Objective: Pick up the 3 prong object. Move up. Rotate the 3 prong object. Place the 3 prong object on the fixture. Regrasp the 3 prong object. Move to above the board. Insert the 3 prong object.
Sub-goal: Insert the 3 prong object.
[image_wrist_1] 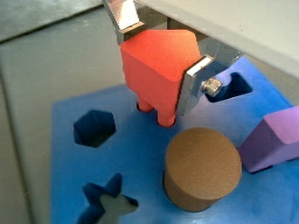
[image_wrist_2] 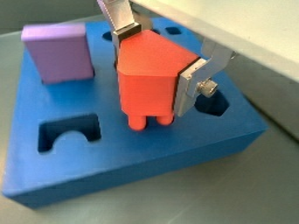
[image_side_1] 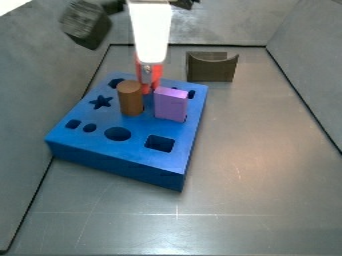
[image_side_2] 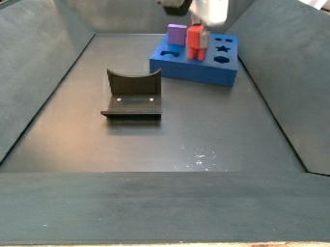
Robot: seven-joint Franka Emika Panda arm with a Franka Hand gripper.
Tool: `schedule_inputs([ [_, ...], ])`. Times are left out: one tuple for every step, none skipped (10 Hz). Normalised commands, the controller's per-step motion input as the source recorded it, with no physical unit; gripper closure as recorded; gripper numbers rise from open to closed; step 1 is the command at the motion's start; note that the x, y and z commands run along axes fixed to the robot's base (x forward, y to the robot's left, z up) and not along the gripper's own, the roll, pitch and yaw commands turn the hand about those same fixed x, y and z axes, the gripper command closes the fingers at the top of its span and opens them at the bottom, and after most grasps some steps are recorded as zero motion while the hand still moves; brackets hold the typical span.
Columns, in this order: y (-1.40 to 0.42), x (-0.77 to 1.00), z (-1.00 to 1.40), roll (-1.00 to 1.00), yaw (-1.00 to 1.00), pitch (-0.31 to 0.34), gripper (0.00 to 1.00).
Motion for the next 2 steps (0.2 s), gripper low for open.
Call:
schedule_inputs([
  [0.23,0.48,-1.0,0.0,0.05,0.026,1.0],
  [0.0,0.0,0.0,0.0,0.0,0.0,1.0],
])
